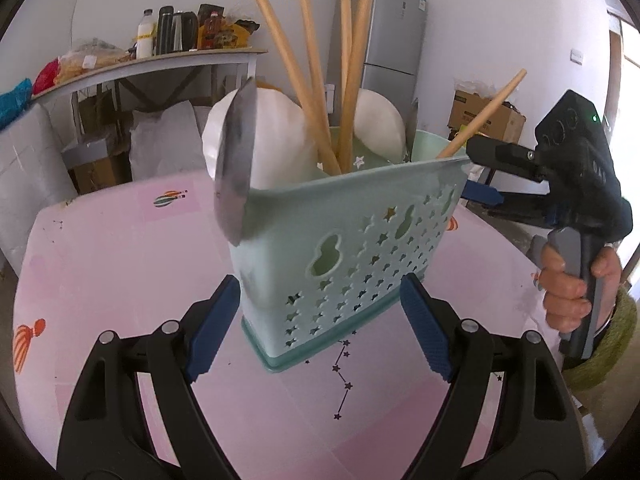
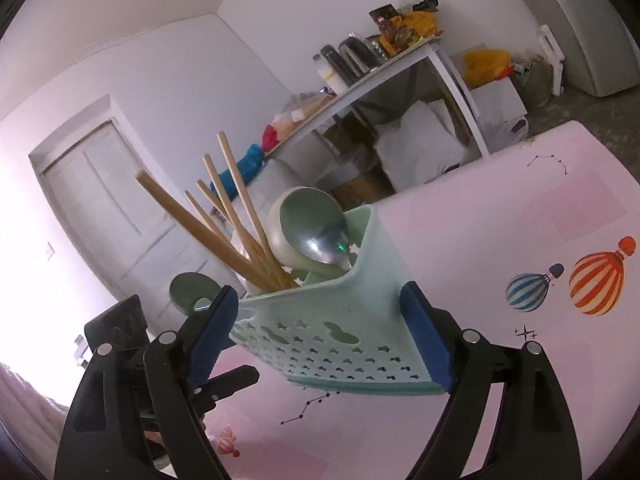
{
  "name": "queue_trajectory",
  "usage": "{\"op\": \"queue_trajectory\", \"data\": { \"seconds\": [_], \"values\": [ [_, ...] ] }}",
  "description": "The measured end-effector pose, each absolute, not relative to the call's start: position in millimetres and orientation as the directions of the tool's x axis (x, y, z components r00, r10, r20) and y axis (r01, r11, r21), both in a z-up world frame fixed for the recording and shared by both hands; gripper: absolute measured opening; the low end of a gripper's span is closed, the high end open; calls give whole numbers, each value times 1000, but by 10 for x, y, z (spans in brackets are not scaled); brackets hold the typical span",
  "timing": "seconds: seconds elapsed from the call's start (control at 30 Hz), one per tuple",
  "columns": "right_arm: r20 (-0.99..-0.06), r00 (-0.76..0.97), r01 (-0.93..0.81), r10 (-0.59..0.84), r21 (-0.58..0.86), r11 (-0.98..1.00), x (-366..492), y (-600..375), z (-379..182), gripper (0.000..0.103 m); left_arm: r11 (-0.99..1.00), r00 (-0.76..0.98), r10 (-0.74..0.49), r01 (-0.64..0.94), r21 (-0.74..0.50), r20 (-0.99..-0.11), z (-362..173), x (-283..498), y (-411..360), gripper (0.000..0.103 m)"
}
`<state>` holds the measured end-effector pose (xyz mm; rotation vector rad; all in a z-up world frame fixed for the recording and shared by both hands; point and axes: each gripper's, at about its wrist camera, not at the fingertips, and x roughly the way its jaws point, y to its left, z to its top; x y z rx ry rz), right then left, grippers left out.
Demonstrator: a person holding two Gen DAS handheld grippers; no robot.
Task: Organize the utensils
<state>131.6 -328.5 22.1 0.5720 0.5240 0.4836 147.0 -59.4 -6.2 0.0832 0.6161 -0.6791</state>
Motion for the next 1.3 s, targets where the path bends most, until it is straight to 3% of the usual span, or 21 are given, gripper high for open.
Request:
{"op": "queue_trajectory", "data": {
  "seconds": [0.33, 0.73, 0.93, 1.1, 1.2, 1.3],
  "values": [
    [-314, 775, -243, 549, 653, 717, 1137, -3152, 212, 82, 801, 621, -545, 585, -129, -564, -6, 1363, -498, 78],
    [-367, 793, -202, 486, 595, 778, 828, -2932, 283, 82, 832, 658, -494, 547, -90, -568, 24, 1022, -421, 78],
    [-461, 834, -63, 305, 469, 881, 298, -2794, 464, 82, 872, 684, -431, 484, -76, -588, 72, 713, -304, 83],
    [-553, 831, 96, 57, 243, 965, -59, -2457, 507, 89, 905, 699, -371, 419, -70, -612, 105, 523, -270, 91],
    [-567, 822, 162, -50, 149, 975, -147, -2339, 498, 96, 920, 726, -344, 389, -58, -596, 138, 444, -257, 94],
    [-565, 817, 211, -118, 103, 972, -189, -2259, 512, 96, 928, 748, -333, 368, -58, -574, 181, 371, -250, 94]
  ]
}}
